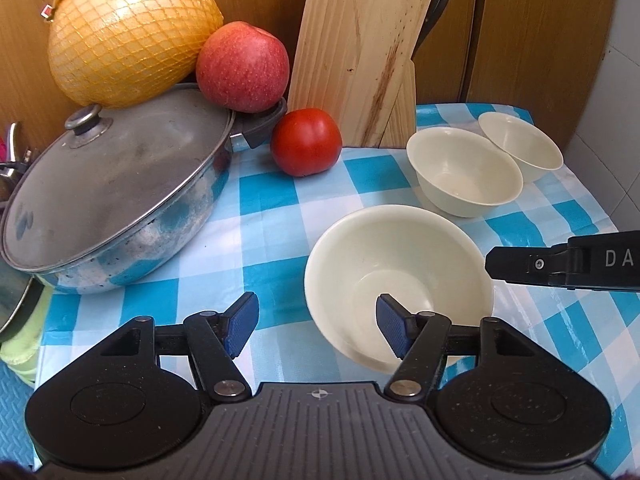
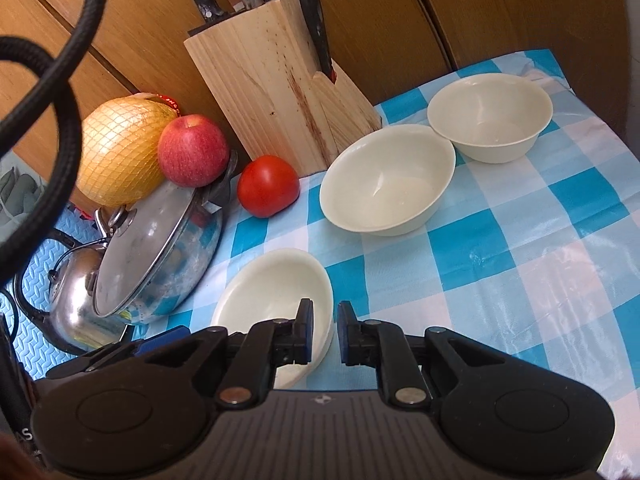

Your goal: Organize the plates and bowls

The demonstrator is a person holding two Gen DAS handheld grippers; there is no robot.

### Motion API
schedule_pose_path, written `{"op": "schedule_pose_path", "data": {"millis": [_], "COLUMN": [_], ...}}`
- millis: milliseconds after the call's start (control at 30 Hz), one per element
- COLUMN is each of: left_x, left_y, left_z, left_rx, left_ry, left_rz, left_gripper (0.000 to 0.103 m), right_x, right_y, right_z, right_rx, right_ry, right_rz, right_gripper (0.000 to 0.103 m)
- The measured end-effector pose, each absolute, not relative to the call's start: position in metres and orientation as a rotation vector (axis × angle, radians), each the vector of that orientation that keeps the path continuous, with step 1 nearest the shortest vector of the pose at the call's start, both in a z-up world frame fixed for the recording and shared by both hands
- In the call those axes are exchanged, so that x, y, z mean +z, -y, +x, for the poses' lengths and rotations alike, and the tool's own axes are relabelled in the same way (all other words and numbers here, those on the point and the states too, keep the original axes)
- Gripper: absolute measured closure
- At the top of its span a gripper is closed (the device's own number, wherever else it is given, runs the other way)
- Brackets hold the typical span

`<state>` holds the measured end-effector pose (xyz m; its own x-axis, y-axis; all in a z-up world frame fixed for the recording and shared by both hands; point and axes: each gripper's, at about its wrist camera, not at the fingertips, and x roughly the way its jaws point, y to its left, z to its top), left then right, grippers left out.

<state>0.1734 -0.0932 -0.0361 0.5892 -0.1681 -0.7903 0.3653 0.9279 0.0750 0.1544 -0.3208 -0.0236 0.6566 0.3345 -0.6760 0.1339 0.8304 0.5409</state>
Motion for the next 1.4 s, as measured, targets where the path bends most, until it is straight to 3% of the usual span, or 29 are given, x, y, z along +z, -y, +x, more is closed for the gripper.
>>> {"op": "schedule_pose_path", "data": {"millis": [433, 1167, 1400], "left_x": [-0.007, -0.051, -0.069], "left_y": [0.131, 0.193, 0.206], "left_z": [0.195, 0.264, 0.273], "left_rx": [-0.342, -0.431, -0.43], "left_ry": [-0.813, -0.907, -0.942], "left_rz": [0.166, 0.075, 0.104], "left_gripper": [0.027, 0.027, 0.039], "right_x": [-0.028, -0.052, -0.06], "right_y": [0.365, 0.399, 0.399], "right_z": [0.167, 0.203, 0.214], "right_rx": [-0.062, -0.09, -0.086], "right_ry": [-0.788, -0.791, -0.815], "right_rz": [0.608, 0.773, 0.79], "right_gripper": [0.087, 0.083, 0.083]}}
